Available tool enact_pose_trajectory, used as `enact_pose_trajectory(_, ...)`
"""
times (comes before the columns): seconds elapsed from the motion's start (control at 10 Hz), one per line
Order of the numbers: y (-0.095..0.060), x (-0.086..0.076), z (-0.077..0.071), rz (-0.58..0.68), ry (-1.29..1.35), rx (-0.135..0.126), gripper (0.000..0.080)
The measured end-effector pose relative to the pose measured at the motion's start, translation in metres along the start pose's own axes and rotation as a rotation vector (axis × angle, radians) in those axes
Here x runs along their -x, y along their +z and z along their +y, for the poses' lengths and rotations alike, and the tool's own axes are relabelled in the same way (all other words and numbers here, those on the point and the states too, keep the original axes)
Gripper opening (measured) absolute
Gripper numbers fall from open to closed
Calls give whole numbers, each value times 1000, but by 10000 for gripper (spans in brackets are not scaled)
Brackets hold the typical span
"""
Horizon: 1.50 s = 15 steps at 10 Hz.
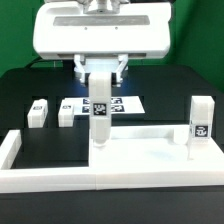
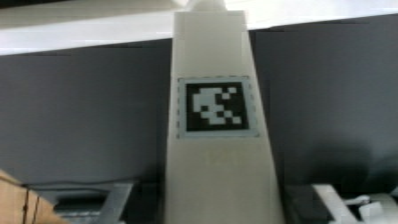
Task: Assemble desk
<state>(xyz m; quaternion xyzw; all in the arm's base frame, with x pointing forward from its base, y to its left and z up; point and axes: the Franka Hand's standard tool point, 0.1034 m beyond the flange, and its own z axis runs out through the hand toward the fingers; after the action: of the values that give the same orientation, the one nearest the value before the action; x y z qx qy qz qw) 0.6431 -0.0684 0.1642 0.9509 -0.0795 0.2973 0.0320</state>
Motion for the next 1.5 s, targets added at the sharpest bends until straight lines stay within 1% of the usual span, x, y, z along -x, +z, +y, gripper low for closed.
enact_pose_trajectory(0.1, 0, 1, 2, -10, 4, -1, 291)
enact_pose_trajectory(0.3, 4, 8, 2, -18, 1, 2, 291)
enact_pose_trajectory(0.5, 8, 12, -4, -26, -2, -3, 291)
enact_pose_trajectory(0.7, 15, 22, -12, -40, -11, -8, 291)
enact_pose_trajectory(0.9, 17, 25, -17, -42, -18, -10, 291)
enact_pose_trajectory(1.4, 18, 24, -18, -28, -22, -7, 291)
enact_pose_trajectory(1.5, 17, 24, -19, -37, -21, -10, 291)
